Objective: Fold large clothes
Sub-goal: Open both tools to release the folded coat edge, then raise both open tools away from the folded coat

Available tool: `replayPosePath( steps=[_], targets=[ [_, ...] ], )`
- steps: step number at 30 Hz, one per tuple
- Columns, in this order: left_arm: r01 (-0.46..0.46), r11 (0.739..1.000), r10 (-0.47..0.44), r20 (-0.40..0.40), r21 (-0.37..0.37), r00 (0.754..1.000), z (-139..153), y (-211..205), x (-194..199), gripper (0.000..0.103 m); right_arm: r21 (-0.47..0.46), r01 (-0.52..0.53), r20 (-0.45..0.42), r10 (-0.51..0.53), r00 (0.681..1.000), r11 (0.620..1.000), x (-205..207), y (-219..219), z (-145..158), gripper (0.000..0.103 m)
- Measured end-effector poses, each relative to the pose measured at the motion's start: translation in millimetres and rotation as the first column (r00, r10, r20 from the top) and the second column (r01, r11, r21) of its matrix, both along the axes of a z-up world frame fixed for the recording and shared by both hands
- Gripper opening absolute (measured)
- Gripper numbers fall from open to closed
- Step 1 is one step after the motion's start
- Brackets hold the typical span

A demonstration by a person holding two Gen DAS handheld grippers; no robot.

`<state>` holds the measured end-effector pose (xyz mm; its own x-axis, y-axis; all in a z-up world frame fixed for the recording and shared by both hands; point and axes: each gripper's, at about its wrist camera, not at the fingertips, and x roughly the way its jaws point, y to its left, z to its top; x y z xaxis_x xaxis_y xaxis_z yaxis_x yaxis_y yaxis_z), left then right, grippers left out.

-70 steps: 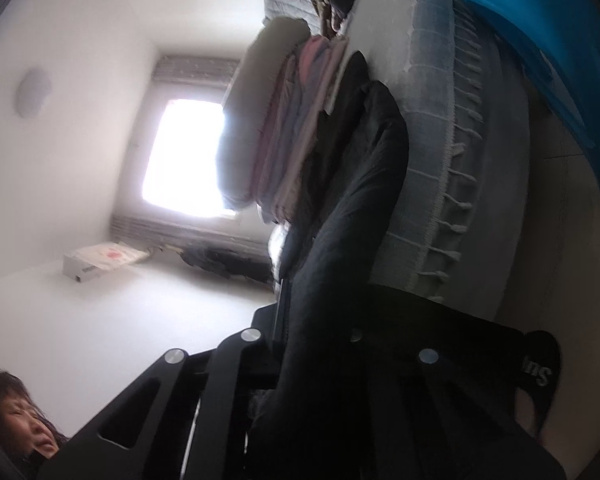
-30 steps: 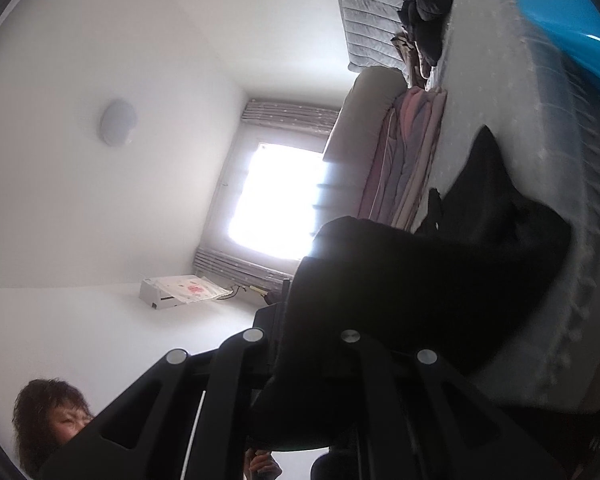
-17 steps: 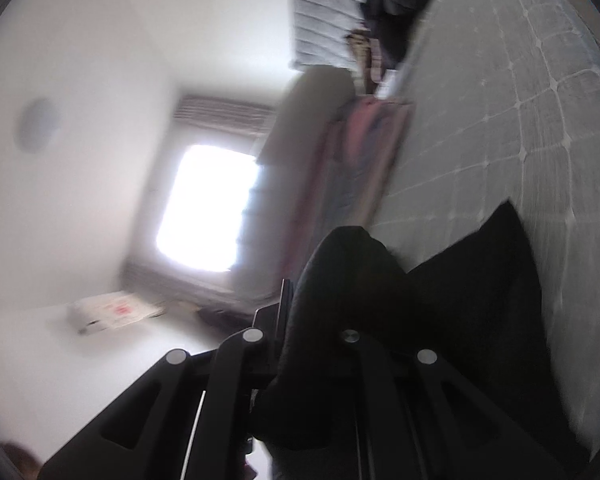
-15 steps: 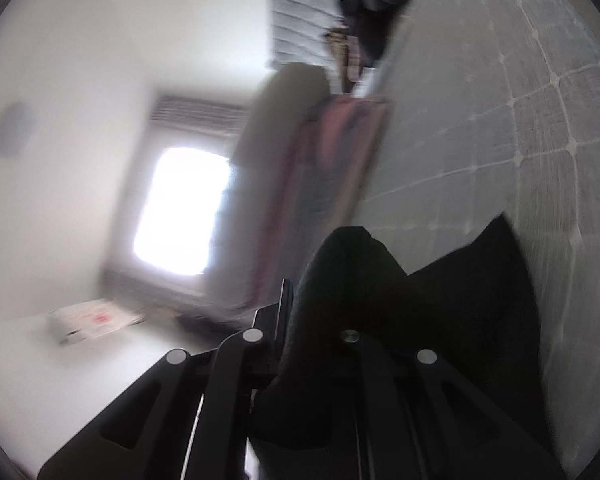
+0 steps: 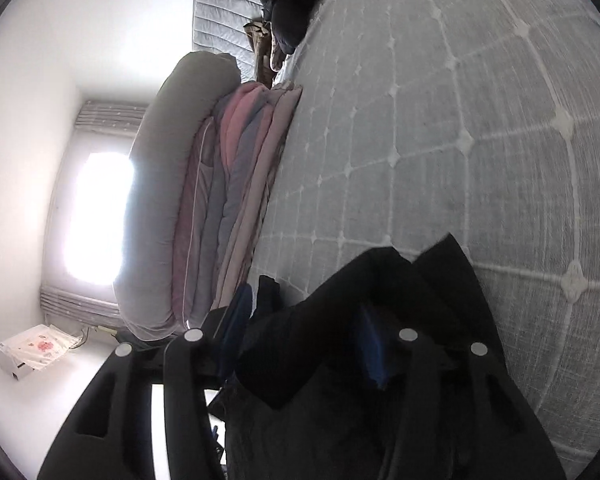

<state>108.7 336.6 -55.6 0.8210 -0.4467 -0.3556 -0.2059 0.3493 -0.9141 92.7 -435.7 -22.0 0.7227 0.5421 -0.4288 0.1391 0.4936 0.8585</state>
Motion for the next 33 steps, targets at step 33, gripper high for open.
replayPosePath(
  steps=[33],
  targets=[
    [0.119, 0.887, -0.182, 0.1, 0.445, 0.978, 47.3, -112.4, -35.4, 0.059, -0.618, -0.192, 0.202, 0.39, 0.898, 0.762, -67.5, 140.5, 60.7, 0.074]
  ],
)
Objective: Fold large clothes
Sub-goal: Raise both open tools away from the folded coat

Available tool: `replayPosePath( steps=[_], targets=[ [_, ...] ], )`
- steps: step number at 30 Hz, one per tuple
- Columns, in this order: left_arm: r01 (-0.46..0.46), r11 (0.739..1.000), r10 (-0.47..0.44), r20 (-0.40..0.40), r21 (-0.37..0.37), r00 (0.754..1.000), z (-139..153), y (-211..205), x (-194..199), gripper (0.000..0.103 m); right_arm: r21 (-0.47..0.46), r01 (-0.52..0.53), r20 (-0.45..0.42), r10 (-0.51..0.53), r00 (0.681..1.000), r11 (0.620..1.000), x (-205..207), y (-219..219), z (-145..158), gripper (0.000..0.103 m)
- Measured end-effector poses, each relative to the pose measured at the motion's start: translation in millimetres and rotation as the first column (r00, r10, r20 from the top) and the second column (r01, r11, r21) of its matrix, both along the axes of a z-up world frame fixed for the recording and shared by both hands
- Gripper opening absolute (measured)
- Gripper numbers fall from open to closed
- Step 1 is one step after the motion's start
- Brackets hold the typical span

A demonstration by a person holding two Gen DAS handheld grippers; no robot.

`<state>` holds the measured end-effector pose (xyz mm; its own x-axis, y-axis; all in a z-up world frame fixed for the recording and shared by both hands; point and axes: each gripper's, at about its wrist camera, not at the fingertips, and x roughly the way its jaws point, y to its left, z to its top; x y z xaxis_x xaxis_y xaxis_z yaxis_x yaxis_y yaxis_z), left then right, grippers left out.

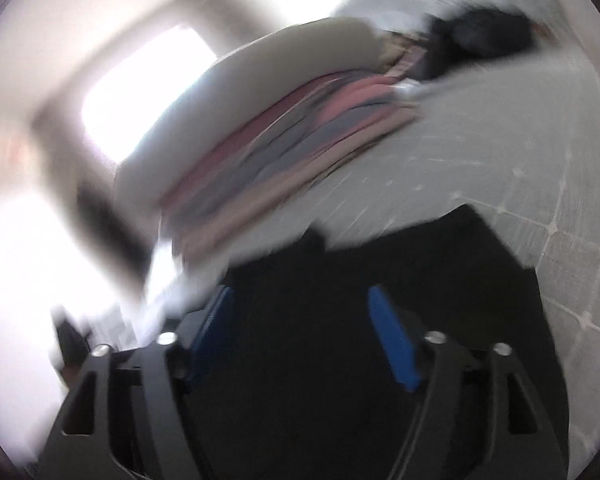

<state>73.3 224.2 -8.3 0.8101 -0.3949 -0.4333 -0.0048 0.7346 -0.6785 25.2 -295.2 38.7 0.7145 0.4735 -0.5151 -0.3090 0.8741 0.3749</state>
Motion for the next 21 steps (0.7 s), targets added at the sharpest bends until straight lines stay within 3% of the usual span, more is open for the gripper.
replayPosePath(
  steps=[2, 4, 6, 8, 10, 13, 15, 18, 21],
  targets=[
    [0.051, 0.999, -0.051, -0.007, 0.018, 0.999, -0.8, -21.9, -11.0, 0.059, -0.174, -0.087, 0.01, 0.09, 0.996, 0.981, -23.6, 36.6, -10.0, 0.074],
    [0.116, 0.992, -0.114, -0.046, 0.051, 0.992, -8.6, -45.6, -17.3, 0.059, -0.364, -0.144, -0.014, 0.149, 0.989, 0.92, -30.0, 73.8, -32.6, 0.074],
    [0.182, 0.976, -0.172, -0.086, 0.12, 0.981, -19.6, -69.1, -15.2, 0.059, -0.5, -0.152, -0.067, 0.137, 0.988, 0.852, -9.6, 98.4, -61.6, 0.074],
    [0.231, 0.953, -0.206, -0.141, 0.198, 0.968, -33.8, -85.6, -7.8, 0.059, -0.494, -0.157, -0.142, 0.099, 0.985, 0.855, 15.3, 97.3, -89.3, 0.086],
    [0.247, 0.939, -0.211, -0.166, 0.239, 0.963, -48.4, -89.8, 4.1, 0.059, -0.42, -0.145, -0.183, 0.073, 0.98, 0.896, 44.7, 87.3, -98.3, 0.087],
    [0.235, 0.956, -0.192, -0.23, 0.176, 0.954, -54.1, -82.4, 22.0, 0.059, -0.444, -0.107, -0.202, 0.017, 0.979, 0.89, 48.5, 92.5, -86.0, 0.087],
    [0.226, 0.961, -0.193, -0.202, 0.158, 0.96, -39.5, -79.7, 18.0, 0.059, -0.422, -0.094, -0.15, 0.033, 0.988, 0.902, 36.4, 101.4, -68.0, 0.087],
    [0.235, 0.945, -0.215, -0.109, 0.228, 0.97, -19.6, -89.0, 7.8, 0.062, -0.49, -0.076, -0.039, 0.065, 0.997, 0.868, 35.9, 125.0, -50.6, 0.087],
    [0.253, 0.933, -0.218, -0.158, 0.255, 0.963, -36.0, -96.4, 16.3, 0.065, -0.571, -0.072, -0.115, 0.007, 0.993, 0.818, 83.8, 145.0, -78.0, 0.087]
  ],
)
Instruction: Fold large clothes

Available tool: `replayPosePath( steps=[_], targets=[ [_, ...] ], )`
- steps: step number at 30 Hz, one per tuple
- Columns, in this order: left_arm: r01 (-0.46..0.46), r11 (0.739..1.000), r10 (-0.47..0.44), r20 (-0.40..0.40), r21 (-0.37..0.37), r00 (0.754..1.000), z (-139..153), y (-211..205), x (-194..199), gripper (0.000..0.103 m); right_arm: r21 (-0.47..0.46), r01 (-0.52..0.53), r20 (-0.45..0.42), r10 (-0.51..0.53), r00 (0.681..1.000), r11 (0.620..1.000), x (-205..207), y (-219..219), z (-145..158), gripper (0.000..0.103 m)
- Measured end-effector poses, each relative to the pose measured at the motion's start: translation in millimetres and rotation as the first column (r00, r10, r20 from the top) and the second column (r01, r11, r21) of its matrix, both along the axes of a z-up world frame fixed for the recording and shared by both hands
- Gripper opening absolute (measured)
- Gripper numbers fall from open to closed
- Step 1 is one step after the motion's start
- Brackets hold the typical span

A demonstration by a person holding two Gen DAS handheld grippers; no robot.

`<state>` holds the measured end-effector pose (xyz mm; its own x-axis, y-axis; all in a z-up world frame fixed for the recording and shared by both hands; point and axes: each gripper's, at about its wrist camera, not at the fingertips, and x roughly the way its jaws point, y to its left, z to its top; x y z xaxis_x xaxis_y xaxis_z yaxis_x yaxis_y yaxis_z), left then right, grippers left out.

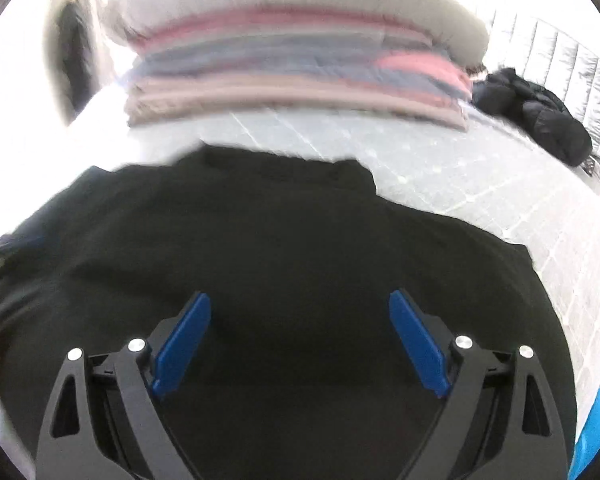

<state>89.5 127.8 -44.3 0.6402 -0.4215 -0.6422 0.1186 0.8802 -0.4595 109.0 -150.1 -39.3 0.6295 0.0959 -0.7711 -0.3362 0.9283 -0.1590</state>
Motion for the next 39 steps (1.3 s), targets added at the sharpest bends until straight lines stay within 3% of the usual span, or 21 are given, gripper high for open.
replayPosePath(
  steps=[1, 2, 5, 9, 12, 14, 16, 17, 19, 22, 26, 29, 32, 35, 39],
  targets=[
    [0.0, 1.0, 0.0, -0.031, -0.004, 1.0, -8.6, -1.0, 3.9, 0.065, -0.006, 0.016, -0.053, -0.016, 0.998, 1.0, 18.4, 2.6, -14.6, 0.095],
    [-0.001, 0.999, -0.001, -0.048, -0.042, 0.999, -20.6, 4.3, 7.5, 0.065, 0.027, 0.037, -0.103, -0.034, 0.994, 0.999, 36.3, -0.7, -29.3, 0.096],
    [0.004, 0.996, -0.009, -0.056, -0.084, 0.998, -24.0, 11.6, 9.3, 0.065, 0.123, 0.075, -0.143, -0.057, 0.988, 0.99, 52.4, -12.8, -23.3, 0.096],
    [-0.037, 0.989, 0.031, -0.041, -0.141, 0.999, -9.3, 34.0, -5.6, 0.065, 0.232, 0.088, -0.09, -0.068, 0.994, 0.969, 19.1, -44.4, 12.9, 0.096],
    [-0.11, 0.984, 0.113, 0.011, -0.144, 0.994, 3.5, 66.9, -18.5, 0.067, 0.229, 0.154, -0.013, -0.155, 0.988, 0.961, -17.6, -92.7, 29.0, 0.096],
    [-0.182, 0.975, 0.182, -0.013, -0.129, 0.983, -6.0, 92.4, -20.9, 0.068, 0.205, 0.274, -0.082, -0.263, 0.961, 0.939, -25.6, -143.9, 6.6, 0.095],
    [-0.174, 0.969, 0.164, -0.07, -0.176, 0.984, -28.0, 109.5, -18.2, 0.066, 0.325, 0.24, -0.115, -0.213, 0.97, 0.915, -33.6, -173.0, -0.9, 0.093],
    [-0.17, 0.967, 0.158, -0.076, -0.19, 0.985, -34.1, 114.3, -19.9, 0.063, 0.316, 0.272, -0.113, -0.248, 0.962, 0.909, -40.8, -176.4, 8.4, 0.093],
    [-0.177, 0.974, 0.169, -0.067, -0.144, 0.983, -27.0, 113.7, -29.0, 0.063, 0.259, 0.299, -0.095, -0.283, 0.954, 0.919, -54.9, -176.1, 24.7, 0.093],
    [-0.165, 0.985, 0.162, -0.056, -0.059, 0.985, -23.5, 111.0, -46.5, 0.063, 0.302, 0.297, -0.066, -0.291, 0.954, 0.906, -90.6, -189.7, 51.3, 0.093],
    [-0.128, 0.991, 0.127, -0.054, -0.024, 0.99, -23.3, 119.1, -71.0, 0.063, 0.438, 0.376, -0.127, -0.358, 0.925, 0.816, -146.4, -241.6, 63.4, 0.094],
    [-0.168, 0.983, 0.162, -0.074, -0.075, 0.984, -14.1, 135.4, -96.3, 0.063, 0.471, 0.441, -0.187, -0.402, 0.896, 0.764, -171.2, -270.8, 46.8, 0.094],
    [-0.246, 0.954, 0.234, -0.089, -0.169, 0.968, -1.9, 156.6, -130.8, 0.071, 0.561, 0.494, -0.259, -0.426, 0.867, 0.664, -189.4, -293.5, 27.3, 0.094],
    [-0.301, 0.918, 0.284, -0.103, -0.258, 0.953, 1.2, 181.5, -171.3, 0.075, 0.673, 0.525, -0.346, -0.406, 0.846, 0.52, -205.2, -312.5, 5.6, 0.094],
    [-0.395, 0.86, 0.347, -0.198, -0.323, 0.917, -16.1, 210.9, -210.8, 0.08, 0.75, 0.522, -0.393, -0.361, 0.846, 0.406, -209.4, -319.4, -9.0, 0.094]
  ],
)
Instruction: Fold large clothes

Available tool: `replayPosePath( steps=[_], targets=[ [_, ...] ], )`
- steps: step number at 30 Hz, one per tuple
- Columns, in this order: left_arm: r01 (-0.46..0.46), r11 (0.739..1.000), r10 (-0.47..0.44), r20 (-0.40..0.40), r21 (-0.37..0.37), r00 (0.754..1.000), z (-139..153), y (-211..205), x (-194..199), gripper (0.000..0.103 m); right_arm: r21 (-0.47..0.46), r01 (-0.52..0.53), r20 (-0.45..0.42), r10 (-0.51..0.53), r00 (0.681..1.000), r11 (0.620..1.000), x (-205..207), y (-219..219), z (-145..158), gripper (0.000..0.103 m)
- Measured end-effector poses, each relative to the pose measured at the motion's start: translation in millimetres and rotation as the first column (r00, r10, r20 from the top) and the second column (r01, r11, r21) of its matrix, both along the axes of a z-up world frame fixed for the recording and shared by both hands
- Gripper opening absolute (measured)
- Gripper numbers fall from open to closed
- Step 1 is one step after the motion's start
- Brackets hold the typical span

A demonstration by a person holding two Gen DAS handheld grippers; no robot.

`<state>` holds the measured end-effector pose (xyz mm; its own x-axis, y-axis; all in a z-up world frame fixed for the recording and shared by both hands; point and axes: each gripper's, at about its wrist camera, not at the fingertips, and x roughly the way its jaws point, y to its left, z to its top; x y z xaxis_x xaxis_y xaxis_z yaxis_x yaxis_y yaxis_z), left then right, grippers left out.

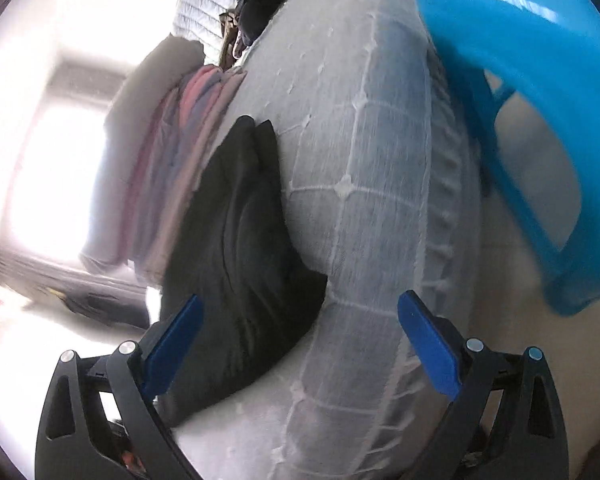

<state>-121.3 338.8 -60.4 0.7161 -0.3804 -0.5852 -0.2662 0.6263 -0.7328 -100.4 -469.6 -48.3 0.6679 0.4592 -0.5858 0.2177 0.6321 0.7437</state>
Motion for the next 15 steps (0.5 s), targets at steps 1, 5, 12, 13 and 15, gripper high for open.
replayPosePath(
  steps=[1, 5, 12, 13, 15],
  targets=[
    [-0.008, 1.0, 0.008, -0.013, -0.03, 1.0, -4.9, 4.4, -4.0, 0.08, 0.029, -0.004, 0.003, 0.004, 1.0, 1.0, 0.7, -0.8, -2.5, 0.094],
    [0.0, 0.994, -0.009, -0.079, -0.113, 0.997, -26.1, 14.5, -12.1, 0.08, 0.084, -0.017, 0.017, 0.015, 1.0, 0.996, -0.3, 3.1, -8.9, 0.094],
    [0.107, 0.985, -0.125, -0.138, -0.135, 0.982, -40.0, -18.4, 2.4, 0.082, 0.138, -0.005, 0.019, 0.003, 1.0, 0.99, 3.1, 6.3, -18.3, 0.094],
    [0.109, 0.987, -0.125, -0.141, -0.119, 0.982, -39.0, -22.2, 4.5, 0.084, 0.145, -0.004, 0.019, 0.001, 1.0, 0.989, 4.4, 6.8, -20.5, 0.094],
    [0.106, 0.988, -0.119, -0.116, -0.11, 0.986, -34.6, -28.2, 5.5, 0.084, 0.156, -0.001, 0.019, -0.002, 1.0, 0.988, 6.4, 8.8, -24.0, 0.094]
  ],
)
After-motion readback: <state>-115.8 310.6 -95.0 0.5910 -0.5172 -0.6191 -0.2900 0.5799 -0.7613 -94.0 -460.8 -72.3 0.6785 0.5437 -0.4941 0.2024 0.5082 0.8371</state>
